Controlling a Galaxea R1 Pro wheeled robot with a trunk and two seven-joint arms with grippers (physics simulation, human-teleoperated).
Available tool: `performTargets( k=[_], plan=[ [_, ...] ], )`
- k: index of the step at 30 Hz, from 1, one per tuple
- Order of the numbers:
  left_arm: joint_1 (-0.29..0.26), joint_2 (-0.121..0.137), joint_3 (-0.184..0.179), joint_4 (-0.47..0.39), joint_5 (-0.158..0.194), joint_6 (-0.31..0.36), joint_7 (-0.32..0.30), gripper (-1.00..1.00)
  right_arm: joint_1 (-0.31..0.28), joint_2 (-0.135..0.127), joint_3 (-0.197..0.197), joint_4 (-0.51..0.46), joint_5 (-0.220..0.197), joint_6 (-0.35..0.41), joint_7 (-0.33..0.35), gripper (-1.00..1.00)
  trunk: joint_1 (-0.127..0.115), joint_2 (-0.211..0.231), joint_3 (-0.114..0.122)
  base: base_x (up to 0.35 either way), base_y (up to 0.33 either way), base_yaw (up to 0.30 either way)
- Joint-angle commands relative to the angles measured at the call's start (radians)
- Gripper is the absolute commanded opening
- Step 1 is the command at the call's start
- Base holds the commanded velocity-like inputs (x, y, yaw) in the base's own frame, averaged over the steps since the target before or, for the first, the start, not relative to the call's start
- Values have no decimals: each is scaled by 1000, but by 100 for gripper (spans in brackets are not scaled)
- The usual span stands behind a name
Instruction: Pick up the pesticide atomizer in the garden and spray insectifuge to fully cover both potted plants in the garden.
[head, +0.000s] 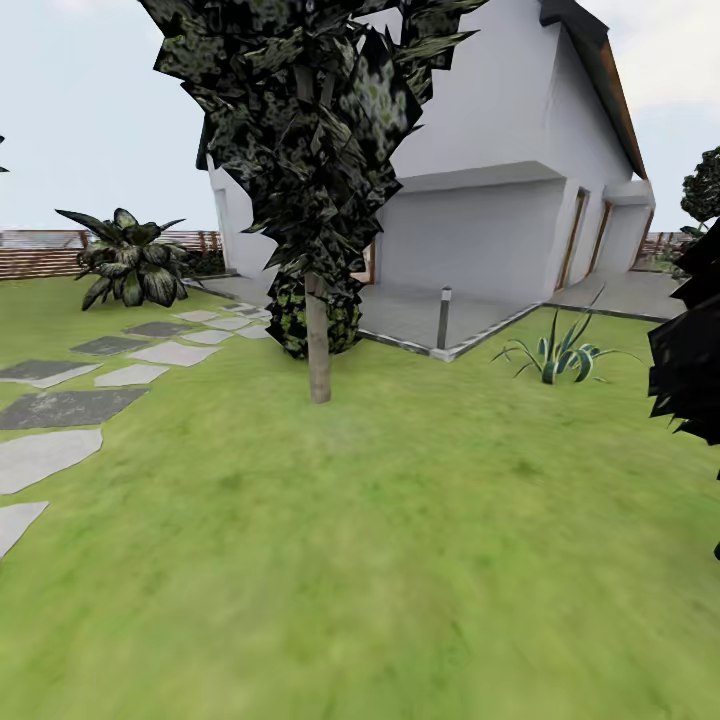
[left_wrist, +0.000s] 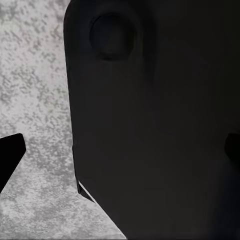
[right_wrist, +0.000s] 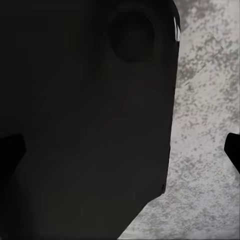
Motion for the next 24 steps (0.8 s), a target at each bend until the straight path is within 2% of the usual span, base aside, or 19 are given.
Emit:
performTargets(
  k=[1, 4, 6, 11, 13, 17, 24],
  plan=[
    [-6, 6, 6, -6, -1, -6, 6, 100, -6, -6, 0, -6, -1, -6, 2, 100, 0, 0, 0, 0, 0, 0],
    [-23, 23, 23, -23, 3, -23, 2, 100, -23, 1, 2, -23, 1, -23, -1, 100, 0, 0, 0, 0, 0, 0],
    [-19, 12, 26, -34, 6, -34, -2, 100, -27, 10, 3, -34, 2, -34, -2, 100, 0, 0, 0, 0, 0, 0],
    [10, -16, 4, -8, 9, -5, -5, 100, -32, 17, 3, -38, 2, -5, -3, 100, 0, 0, 0, 0, 0, 0],
    [13, -18, 1, -5, 9, 6, -5, 100, -32, 17, 3, -35, 1, 6, -3, 100, 0, 0, 0, 0, 0, 0],
    [13, -15, -2, -5, 8, -11, -5, 100, -33, 10, 2, -34, 2, 18, -4, 100, 0, 0, 0, -58, 0, 0],
    [5, -10, -3, -6, 8, -51, -7, 100, -34, -28, 1, -70, 2, 11, -5, 100, 0, 0, 0, -276, -79, 0]
  ],
)
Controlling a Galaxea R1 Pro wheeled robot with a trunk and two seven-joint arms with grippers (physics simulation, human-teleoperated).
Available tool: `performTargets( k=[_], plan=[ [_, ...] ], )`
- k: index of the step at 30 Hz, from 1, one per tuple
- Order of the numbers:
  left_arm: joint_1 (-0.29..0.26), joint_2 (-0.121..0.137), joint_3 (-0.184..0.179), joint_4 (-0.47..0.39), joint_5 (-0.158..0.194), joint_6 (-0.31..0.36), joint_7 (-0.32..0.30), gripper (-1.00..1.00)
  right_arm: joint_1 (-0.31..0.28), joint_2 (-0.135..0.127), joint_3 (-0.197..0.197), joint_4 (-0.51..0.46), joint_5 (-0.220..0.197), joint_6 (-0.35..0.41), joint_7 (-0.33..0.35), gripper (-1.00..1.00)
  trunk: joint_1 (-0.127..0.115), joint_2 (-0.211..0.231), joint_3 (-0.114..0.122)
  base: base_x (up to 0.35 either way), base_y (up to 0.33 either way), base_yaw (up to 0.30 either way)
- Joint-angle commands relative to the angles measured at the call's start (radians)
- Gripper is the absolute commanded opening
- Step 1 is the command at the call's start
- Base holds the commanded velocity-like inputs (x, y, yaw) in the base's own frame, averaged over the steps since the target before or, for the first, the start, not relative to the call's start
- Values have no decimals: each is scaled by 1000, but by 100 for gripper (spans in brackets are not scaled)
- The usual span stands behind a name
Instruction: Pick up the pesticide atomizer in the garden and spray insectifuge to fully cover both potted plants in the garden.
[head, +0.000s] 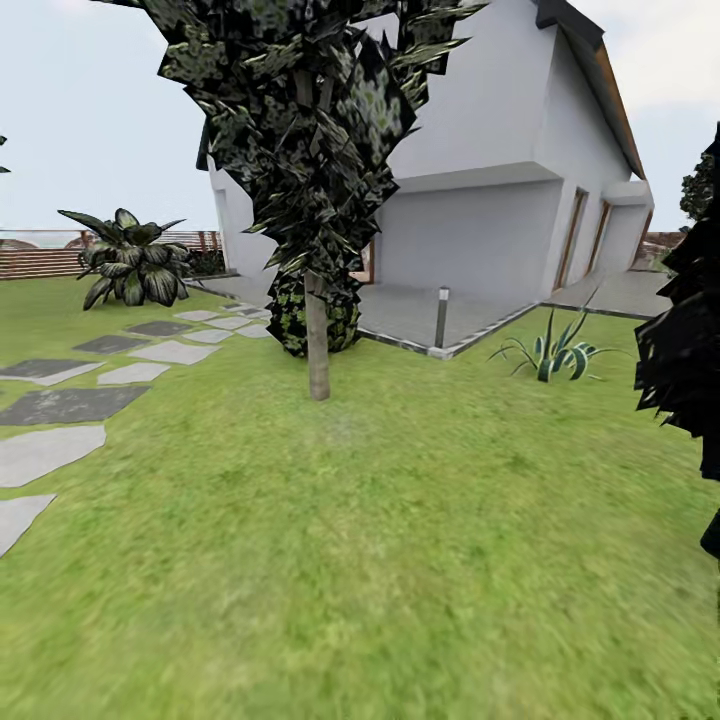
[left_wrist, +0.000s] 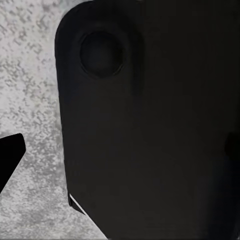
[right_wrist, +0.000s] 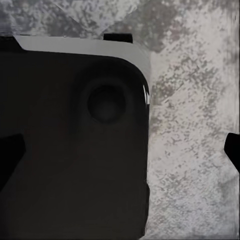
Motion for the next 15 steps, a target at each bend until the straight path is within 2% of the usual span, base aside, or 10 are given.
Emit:
performTargets(
  k=[1, 6, 8, 9, 11, 15],
  plan=[
    [-6, 3, 0, -1, 1, -8, 0, 100, 0, -6, -1, -6, 0, 0, -1, 100, -1, 0, -1, -305, -149, 0],
    [-34, 25, 2, -19, 2, -37, 2, 100, 0, -32, -4, -35, 0, -3, 0, 100, -1, 0, -1, -299, -178, 0],
    [-46, 36, 3, -31, 2, -48, 3, 100, -1, -33, -4, -46, 0, -9, -1, 100, -1, 0, -1, -295, -171, 0],
    [-101, 52, 4, -185, 1, -90, 5, 100, -1, -33, -4, -425, 0, -16, -1, 100, -1, 0, -1, -296, -164, 0],
    [-120, 64, 4, -292, 1, -86, 8, 100, -2, -33, -5, -533, -1, -43, -1, 100, -1, 0, -1, -294, -176, 0],
    [-155, 70, 4, -375, 0, -88, 10, 100, -2, -30, -4, -612, -3, -110, -1, 100, -1, 0, -1, -287, -197, 0]
  ],
)
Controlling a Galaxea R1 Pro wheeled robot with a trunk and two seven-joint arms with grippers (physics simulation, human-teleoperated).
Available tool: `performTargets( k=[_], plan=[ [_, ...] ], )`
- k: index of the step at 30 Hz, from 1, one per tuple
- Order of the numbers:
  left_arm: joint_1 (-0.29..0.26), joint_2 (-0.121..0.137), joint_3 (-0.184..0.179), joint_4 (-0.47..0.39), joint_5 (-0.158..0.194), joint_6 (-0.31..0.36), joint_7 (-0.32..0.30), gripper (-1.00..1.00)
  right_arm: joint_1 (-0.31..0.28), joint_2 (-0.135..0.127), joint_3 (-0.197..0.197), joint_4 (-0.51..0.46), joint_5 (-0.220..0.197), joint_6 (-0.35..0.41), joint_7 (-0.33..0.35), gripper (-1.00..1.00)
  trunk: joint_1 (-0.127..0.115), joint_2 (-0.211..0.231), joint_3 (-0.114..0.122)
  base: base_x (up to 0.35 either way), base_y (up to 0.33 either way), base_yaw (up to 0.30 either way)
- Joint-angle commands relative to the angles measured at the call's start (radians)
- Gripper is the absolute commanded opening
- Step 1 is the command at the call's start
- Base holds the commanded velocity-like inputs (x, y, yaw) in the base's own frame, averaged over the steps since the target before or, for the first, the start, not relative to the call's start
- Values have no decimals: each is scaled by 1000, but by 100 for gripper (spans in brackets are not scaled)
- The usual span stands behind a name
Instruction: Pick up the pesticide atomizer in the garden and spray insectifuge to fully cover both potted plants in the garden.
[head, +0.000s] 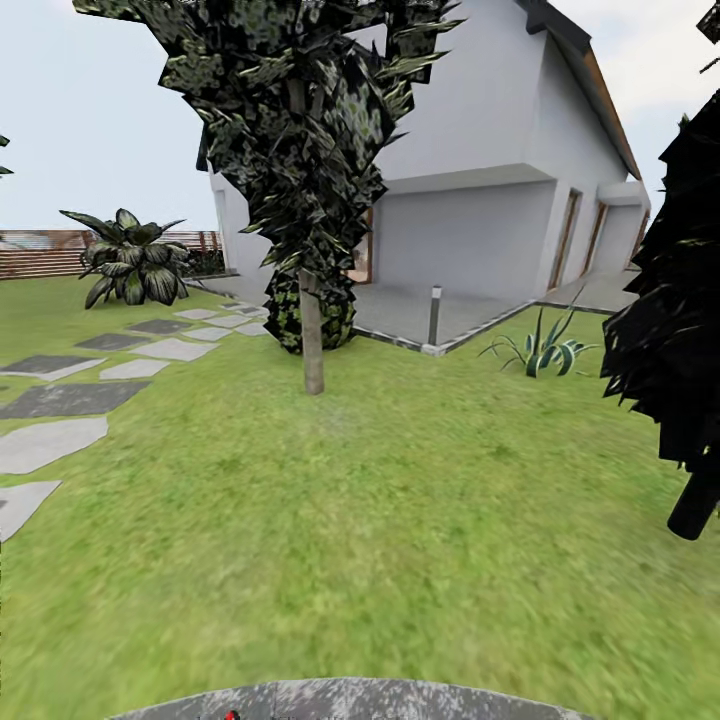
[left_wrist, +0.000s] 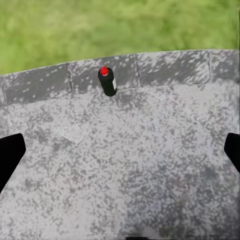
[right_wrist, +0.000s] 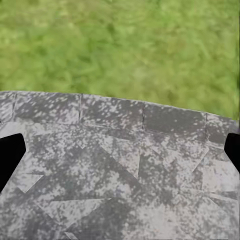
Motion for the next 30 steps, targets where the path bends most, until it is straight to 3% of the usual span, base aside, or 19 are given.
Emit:
performTargets(
  k=[1, 3, 8, 13, 18, 24, 30],
  plan=[
    [-6, 0, 0, -7, 1, -5, 0, 100, -1, 1, 0, -5, -1, -18, -1, 100, -1, -1, -1, -285, -202, 0],
    [-30, -1, 0, -27, 2, -10, 0, 100, -1, 2, 0, -17, -1, -79, 0, 100, -1, -1, -1, -256, -185, 0],
    [-46, 1, 0, -34, 3, -24, -1, 100, -1, 0, -1, -13, 4, -123, 2, 100, -1, -1, -1, -83, -60, 0],
    [-45, 8, 5, -21, 3, -122, 0, 100, -2, -1, -1, 28, 6, -130, 2, 100, -1, -1, -1, -11, -8, 0],
    [-46, 9, 109, -19, 24, -155, -7, 100, -2, -2, 3, 47, 6, -137, 6, 100, -1, -1, -1, 0, 0, 0],
    [-46, 6, 122, -19, 21, -157, -10, 100, -2, -2, 5, 49, 8, -138, 2, 100, -1, -1, -1, 0, 0, 29],
    [-47, 6, 123, -18, 21, -158, -9, 100, -2, -2, 6, 51, 8, -138, 1, 100, -1, -1, -1, 0, 0, 221]
  ],
)
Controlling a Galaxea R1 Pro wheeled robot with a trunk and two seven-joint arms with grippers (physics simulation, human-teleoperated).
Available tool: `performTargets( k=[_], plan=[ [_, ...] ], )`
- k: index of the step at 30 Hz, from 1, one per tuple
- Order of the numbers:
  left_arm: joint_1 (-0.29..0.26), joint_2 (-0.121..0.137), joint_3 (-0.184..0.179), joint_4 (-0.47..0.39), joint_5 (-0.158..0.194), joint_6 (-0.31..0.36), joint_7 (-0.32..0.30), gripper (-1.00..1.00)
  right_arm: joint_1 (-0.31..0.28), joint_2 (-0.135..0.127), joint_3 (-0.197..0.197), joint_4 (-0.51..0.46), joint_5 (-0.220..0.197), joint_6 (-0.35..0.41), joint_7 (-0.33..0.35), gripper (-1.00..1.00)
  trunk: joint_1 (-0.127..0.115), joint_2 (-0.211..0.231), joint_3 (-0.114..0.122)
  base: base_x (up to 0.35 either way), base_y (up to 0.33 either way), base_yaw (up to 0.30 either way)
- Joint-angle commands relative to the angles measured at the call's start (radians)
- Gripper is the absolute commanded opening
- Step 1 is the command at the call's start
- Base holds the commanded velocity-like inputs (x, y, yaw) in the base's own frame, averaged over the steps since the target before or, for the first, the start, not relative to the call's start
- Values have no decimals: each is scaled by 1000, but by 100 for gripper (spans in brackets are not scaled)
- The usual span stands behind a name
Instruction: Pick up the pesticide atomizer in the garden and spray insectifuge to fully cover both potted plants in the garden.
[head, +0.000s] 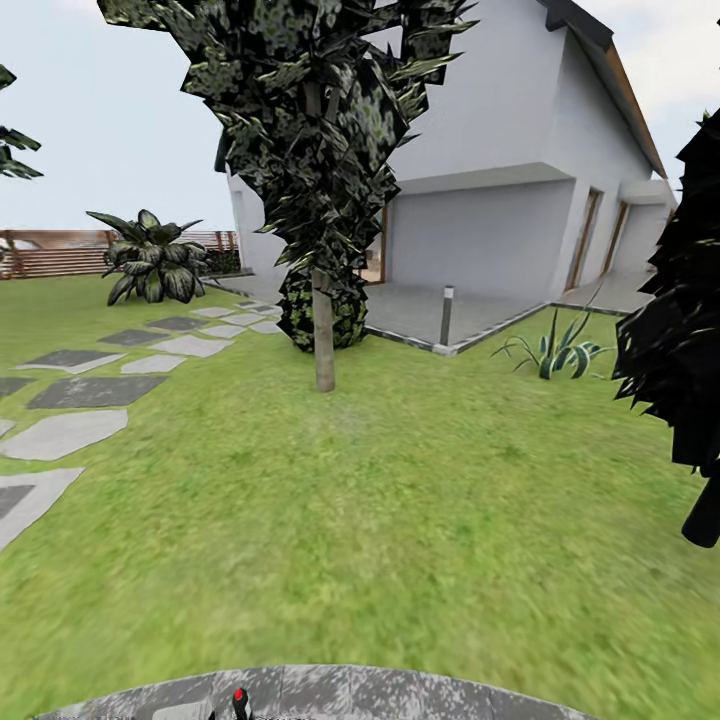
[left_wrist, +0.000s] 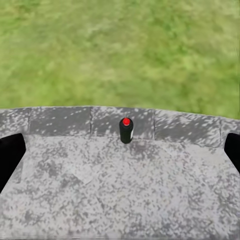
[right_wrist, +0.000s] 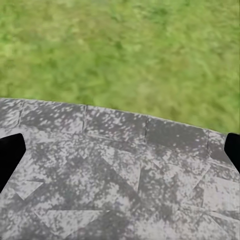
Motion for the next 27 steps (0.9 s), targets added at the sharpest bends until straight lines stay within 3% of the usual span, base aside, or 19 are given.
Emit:
performTargets(
  k=[1, 14, 21, 22, 24, 27],
  plan=[
    [-1, 0, 1, 1, 3, -3, 0, 100, 0, 0, 0, 1, 1, -3, 0, 100, 0, 0, -1, 0, 0, 264],
    [-1, 1, 0, 1, 3, -4, 0, 100, 0, 0, -1, 25, -1, -4, -1, 100, 0, 0, -1, 0, 0, 274],
    [-9, 0, 1, -1, 3, 3, 0, 100, 0, 1, -4, 18, -3, -4, -1, 100, 0, 0, -1, 0, 0, 48],
    [-18, -1, 3, -12, 3, 6, -1, 100, -1, 1, -5, -9, -4, -4, -1, 100, 0, 0, -1, 0, 0, 0],
    [-103, -1, 2, -25, -1, 21, -2, 100, -12, 1, -6, -102, -4, -2, -1, 100, 0, 0, -1, 0, 0, 0],
    [-157, 0, 1, -31, -13, 63, -1, 100, -51, 1, -6, -156, -4, -1, -1, 100, 0, 0, -1, 0, 0, 0]
  ],
)
